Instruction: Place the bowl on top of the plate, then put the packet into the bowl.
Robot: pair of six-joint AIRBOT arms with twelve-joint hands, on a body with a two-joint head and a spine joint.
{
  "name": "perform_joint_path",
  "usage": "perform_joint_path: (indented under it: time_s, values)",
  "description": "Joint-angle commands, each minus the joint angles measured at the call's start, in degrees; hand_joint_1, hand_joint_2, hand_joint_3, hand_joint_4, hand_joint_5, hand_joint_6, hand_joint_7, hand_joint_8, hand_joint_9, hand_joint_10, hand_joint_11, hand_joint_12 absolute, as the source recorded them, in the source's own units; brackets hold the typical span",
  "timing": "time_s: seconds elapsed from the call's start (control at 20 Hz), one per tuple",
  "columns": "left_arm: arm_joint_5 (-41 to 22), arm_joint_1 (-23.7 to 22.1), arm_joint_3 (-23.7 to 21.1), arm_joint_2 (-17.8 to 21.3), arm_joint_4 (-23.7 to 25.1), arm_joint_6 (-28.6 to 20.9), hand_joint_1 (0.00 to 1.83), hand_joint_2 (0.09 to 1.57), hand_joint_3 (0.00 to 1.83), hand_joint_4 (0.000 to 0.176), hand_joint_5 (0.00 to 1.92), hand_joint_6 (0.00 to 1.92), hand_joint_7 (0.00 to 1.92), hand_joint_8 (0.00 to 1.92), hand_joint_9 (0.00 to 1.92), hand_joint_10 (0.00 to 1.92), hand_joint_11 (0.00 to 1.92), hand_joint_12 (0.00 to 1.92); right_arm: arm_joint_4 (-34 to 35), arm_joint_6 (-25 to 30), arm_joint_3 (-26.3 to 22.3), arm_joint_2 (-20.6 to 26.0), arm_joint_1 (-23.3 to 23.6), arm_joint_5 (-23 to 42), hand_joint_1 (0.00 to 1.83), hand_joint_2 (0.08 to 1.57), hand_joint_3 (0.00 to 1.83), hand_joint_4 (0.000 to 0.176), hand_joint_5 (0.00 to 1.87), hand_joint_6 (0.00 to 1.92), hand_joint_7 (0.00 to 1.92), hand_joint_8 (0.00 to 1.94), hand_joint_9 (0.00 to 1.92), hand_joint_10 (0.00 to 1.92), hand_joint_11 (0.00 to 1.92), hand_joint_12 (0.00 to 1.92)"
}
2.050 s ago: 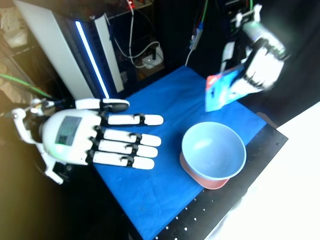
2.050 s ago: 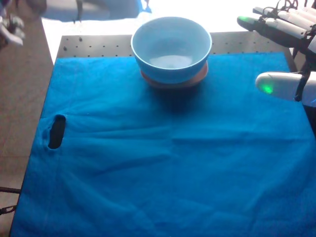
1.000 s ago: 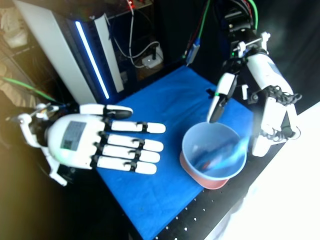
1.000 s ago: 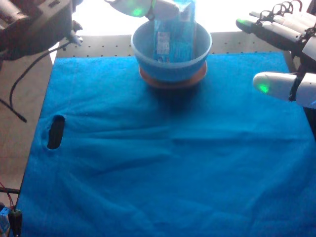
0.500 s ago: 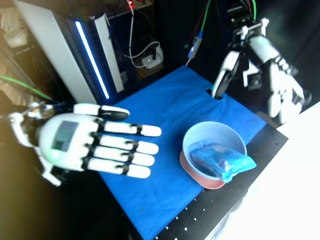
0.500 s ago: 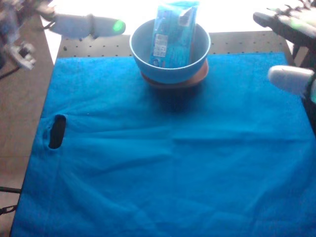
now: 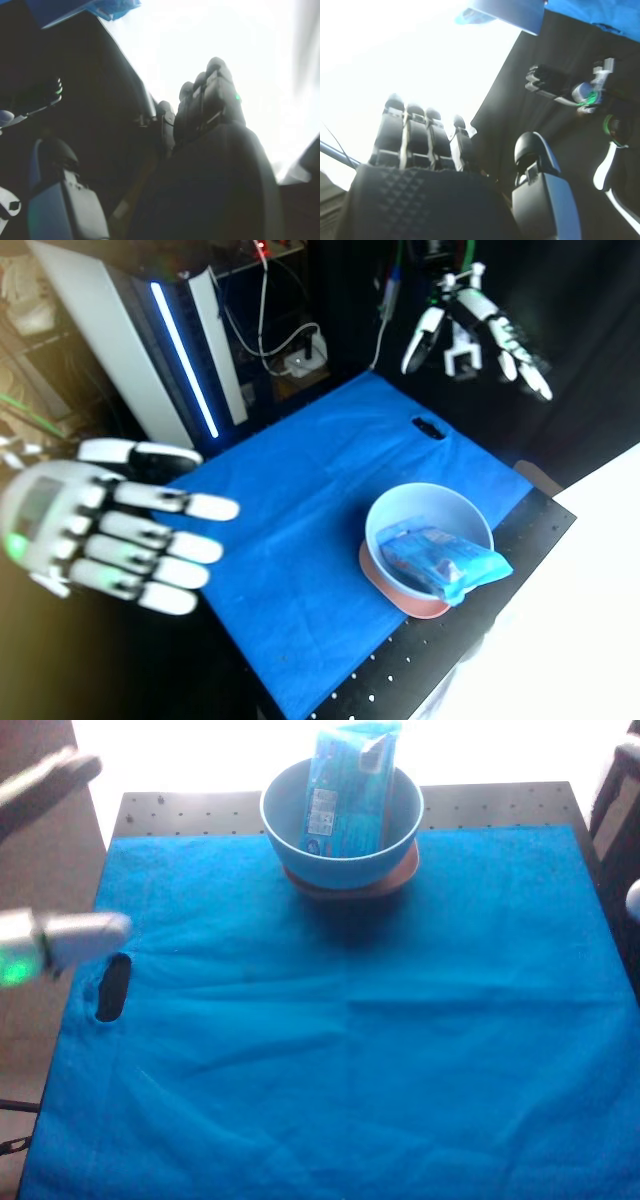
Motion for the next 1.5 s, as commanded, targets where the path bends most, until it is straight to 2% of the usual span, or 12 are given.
perform_joint_path:
  time_s: [0.0,0.1,0.15,0.2,0.45,0.55,0.7,0.8,0.85,0.9,1.1,1.45]
  values:
    - [-13.29,1.20,-0.92,0.06,-0.68,-0.86,0.84,0.81,0.00,0.140,0.14,0.00,0.02,0.00,0.00,0.00,0.00,0.00,1.46,0.38,-0.28,0.34,-0.30,8.51,0.14,1.19,0.00,0.136,0.00,0.00,0.00,0.00,0.00,0.00,0.00,0.00]
    - [-17.43,5.20,-3.15,-0.99,-2.54,-1.55,0.73,0.78,0.00,0.117,0.12,0.00,0.02,0.00,0.00,0.00,0.00,0.00,3.40,0.55,-1.54,0.28,-2.96,12.17,0.12,1.17,0.00,0.136,0.00,0.00,0.00,0.00,0.00,0.00,0.00,0.00]
    - [-19.26,6.46,-4.02,-1.69,-3.08,-1.84,0.66,0.79,0.00,0.145,0.07,0.00,0.00,0.00,0.00,0.00,0.00,0.00,5.15,0.91,-2.63,0.31,-5.45,15.24,0.12,1.17,0.00,0.168,0.00,0.00,0.00,0.00,0.00,0.00,0.00,0.00]
    - [-20.28,6.89,-4.45,-1.99,-3.28,-1.92,0.60,0.83,0.00,0.152,0.02,0.00,0.00,0.00,0.00,0.00,0.00,0.00,6.24,1.35,-3.25,0.33,-7.08,17.00,0.12,1.18,0.00,0.174,0.00,0.00,0.00,0.00,0.00,0.00,0.00,0.00]
    - [-22.12,8.09,-7.21,-3.12,-1.54,-2.21,0.49,0.89,0.01,0.156,0.00,0.00,0.00,0.00,0.00,0.00,0.01,0.00,15.32,4.85,-5.79,-0.22,-16.40,24.27,0.05,1.14,0.00,0.176,0.00,0.00,0.00,0.00,0.00,0.00,0.00,0.00]
    - [-22.13,8.92,-7.62,-3.48,-1.77,-3.11,0.47,0.90,0.01,0.174,0.00,0.00,0.00,0.00,0.00,0.00,0.01,0.00,15.36,4.85,-5.78,-0.51,-16.40,24.27,0.08,1.12,0.00,0.176,0.00,0.00,0.00,0.00,0.00,0.00,0.00,0.00]
    - [-22.15,8.63,-7.62,-3.03,-1.58,-3.61,0.41,0.96,0.03,0.176,0.00,0.00,0.00,0.00,0.00,0.00,0.04,0.02,15.45,4.86,-5.72,-0.56,-16.38,24.27,0.08,1.11,0.00,0.176,0.00,0.00,0.00,0.00,0.00,0.00,0.00,0.00]
    - [-22.16,7.57,-7.52,-2.27,-0.40,-3.54,0.37,1.06,0.01,0.143,0.00,0.00,0.00,0.00,0.00,0.00,0.04,0.03,15.41,4.93,-5.22,-0.55,-16.37,24.27,0.08,1.14,0.00,0.176,0.00,0.00,0.01,0.00,0.00,0.00,0.00,0.00]
    - [-22.16,6.58,-7.13,-1.84,0.45,-3.47,0.31,1.05,0.01,0.169,0.00,0.00,0.00,0.00,0.00,0.00,0.08,0.05,15.04,5.12,-4.68,-0.55,-16.37,24.27,0.08,1.16,0.01,0.176,0.00,0.00,0.00,0.00,0.00,0.00,0.00,0.00]
    - [-22.16,5.75,-6.72,-1.59,0.94,-3.35,0.31,1.05,0.01,0.169,0.00,0.00,0.00,0.00,0.00,0.00,0.08,0.05,14.71,5.39,-4.24,-0.55,-16.14,24.27,0.08,1.16,0.01,0.176,0.00,0.00,0.00,0.00,0.00,0.00,0.00,0.00]
    - [-22.16,-0.27,-4.09,-0.18,4.07,-2.16,0.42,1.06,0.01,0.176,0.00,0.00,0.00,0.00,0.00,0.00,0.00,0.00,11.46,5.60,-1.60,-0.42,-10.14,24.27,0.13,1.13,0.00,0.176,0.00,0.00,0.00,0.00,0.00,0.00,0.00,0.00]
    - [-22.17,-7.38,-1.41,0.36,7.11,-1.36,0.56,0.84,0.00,0.176,0.00,0.00,0.00,0.00,0.00,0.00,0.00,0.00,5.31,5.58,1.03,0.32,-0.74,24.27,0.41,1.03,0.00,0.176,0.00,0.00,0.00,0.00,0.00,0.00,0.00,0.00]
